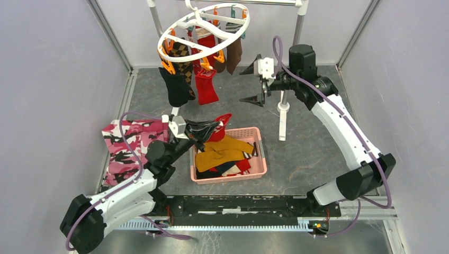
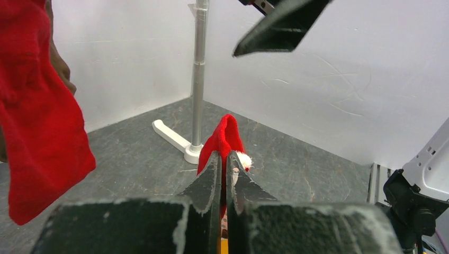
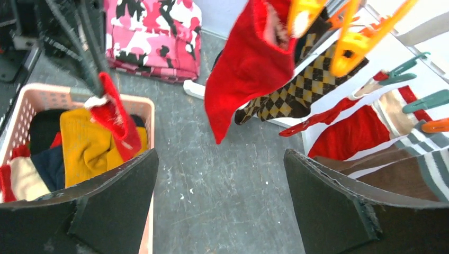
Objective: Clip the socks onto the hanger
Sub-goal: Pick up the sock from the bin, then open the clamp at the hanger.
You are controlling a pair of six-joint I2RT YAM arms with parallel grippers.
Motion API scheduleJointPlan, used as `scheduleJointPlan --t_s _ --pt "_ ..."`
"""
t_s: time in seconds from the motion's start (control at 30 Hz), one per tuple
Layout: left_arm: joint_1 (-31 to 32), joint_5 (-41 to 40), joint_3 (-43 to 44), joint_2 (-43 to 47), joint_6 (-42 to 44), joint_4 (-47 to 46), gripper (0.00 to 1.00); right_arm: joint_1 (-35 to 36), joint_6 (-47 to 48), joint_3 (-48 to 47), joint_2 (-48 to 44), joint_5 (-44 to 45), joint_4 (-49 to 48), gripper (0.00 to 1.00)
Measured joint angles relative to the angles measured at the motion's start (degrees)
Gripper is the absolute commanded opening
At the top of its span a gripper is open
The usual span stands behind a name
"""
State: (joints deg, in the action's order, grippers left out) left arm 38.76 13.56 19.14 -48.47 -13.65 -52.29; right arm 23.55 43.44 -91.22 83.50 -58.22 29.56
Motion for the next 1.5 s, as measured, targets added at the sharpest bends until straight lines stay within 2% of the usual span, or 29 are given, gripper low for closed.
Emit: scheduleJointPlan --t_s 0.13,0.37,0.63,0.73,0.9,1.07,1.5 --pt "0.00 -0.94 0.00 -0.02 0.02 -0.09 0.02 0.02 -10.34 -3.69 3.41 2.84 -7.28 0.86" --pt "0.00 -1.31 0.00 -1.05 0.04 -0.61 0.02 0.79 -22.97 0.11 1.57 10.19 -24.09 0.82" --pt "0.00 -1.46 0.00 -1.49 0.09 -1.57 0.02 8.52 -23.41 7.67 -2.47 20.17 -33.03 0.82" --pt "0.00 -1.55 -0.02 -1.46 0.11 -1.62 0.02 11.19 -23.28 8.20 -2.45 27.06 -34.42 0.81" --pt "0.00 -1.70 -0.02 -1.20 0.13 -1.57 0.02 12.39 -25.00 8.17 -1.92 34.99 -36.89 0.75" --pt "0.00 -1.99 -0.04 -0.90 0.15 -1.57 0.02 12.46 -27.47 8.17 -0.44 36.83 -39.30 0.71" --pt "0.00 -2.05 -0.07 -0.76 0.15 -1.53 0.02 13.55 -32.39 8.00 0.59 35.30 -44.39 0.68"
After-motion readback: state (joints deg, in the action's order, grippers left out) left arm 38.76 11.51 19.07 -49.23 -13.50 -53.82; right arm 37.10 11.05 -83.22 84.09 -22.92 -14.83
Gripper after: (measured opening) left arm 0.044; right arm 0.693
